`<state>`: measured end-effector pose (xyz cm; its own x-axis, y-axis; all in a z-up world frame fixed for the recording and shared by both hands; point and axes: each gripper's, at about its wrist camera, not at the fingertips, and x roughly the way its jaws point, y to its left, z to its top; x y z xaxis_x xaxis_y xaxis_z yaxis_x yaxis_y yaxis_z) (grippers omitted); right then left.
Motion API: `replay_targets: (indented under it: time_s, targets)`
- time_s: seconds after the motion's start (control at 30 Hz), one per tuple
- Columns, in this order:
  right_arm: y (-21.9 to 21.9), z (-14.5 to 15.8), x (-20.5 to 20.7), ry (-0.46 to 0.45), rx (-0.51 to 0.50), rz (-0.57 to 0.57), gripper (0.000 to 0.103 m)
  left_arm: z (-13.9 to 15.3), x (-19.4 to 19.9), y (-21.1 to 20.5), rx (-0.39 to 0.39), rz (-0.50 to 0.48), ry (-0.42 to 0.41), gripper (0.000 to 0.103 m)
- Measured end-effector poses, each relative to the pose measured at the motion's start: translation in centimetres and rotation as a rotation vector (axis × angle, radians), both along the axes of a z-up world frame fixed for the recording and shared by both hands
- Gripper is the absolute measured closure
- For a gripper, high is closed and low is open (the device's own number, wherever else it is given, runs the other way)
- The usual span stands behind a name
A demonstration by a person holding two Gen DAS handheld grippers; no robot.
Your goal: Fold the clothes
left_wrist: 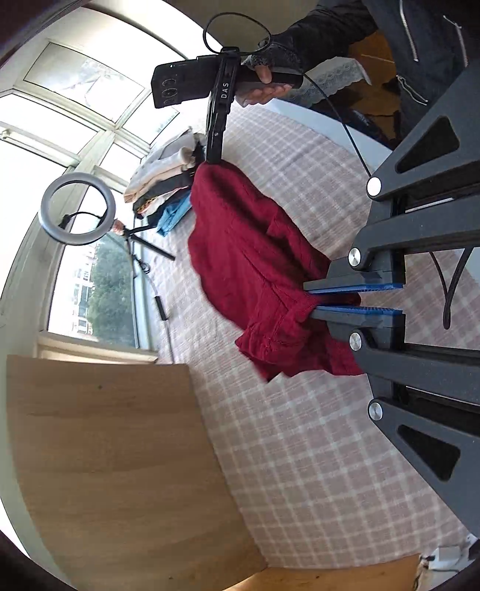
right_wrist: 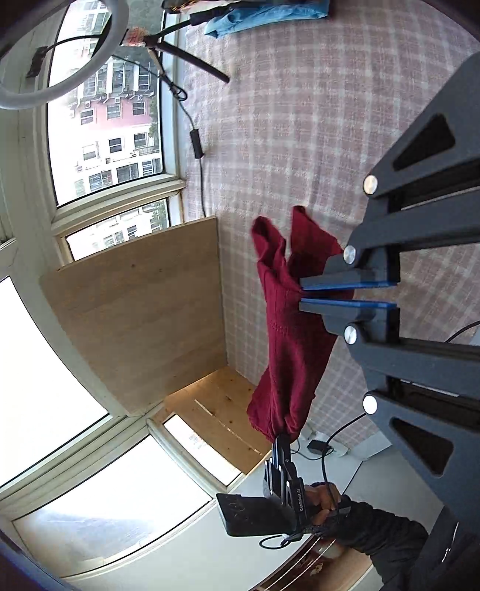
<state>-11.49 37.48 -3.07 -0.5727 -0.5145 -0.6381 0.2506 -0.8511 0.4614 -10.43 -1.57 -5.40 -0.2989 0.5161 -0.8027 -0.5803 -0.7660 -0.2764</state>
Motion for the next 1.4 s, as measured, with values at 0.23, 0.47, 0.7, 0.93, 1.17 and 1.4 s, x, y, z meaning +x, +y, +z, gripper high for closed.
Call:
replay_targets:
  time_s: [0.23,0.47,0.7,0.93,1.17,1.4]
  targets:
    - [-1.1,-16.4,6.5,-0.382,0.071,-0.023,0.095,-14.2,3.3,-1.9,-0.172,-0.020,-0.336,0.098]
    - [-1.6,-12.1,7.3,-0.295,0.183,-0.003,0.094,-8.2,4.7,-2.0,-0.130,0.011,-0.177,0.094]
    - [-5.1,-11.9,2.6,-0.266,0.231,0.089,0.093,-10.5,1.8,3.6,-0.201,-0.067,-0.104,0.075]
    - [-6.6,-16.2,1.4,-0.352,0.212,0.119,0.093,-16.3,0.7,3.7,-0.261,-0.057,-0.299,0.099]
    - [-5.7,-15.9,2.7,-0.383,0.210,0.133,0.093,-13.2,2.1,1.6,-0.281,0.011,-0.246,0.098]
    - [-1.7,-10.5,0.1,-0.265,0.205,0.022,0.062,-7.5,4.0,8.4,-0.141,-0.065,-0.095,0.076]
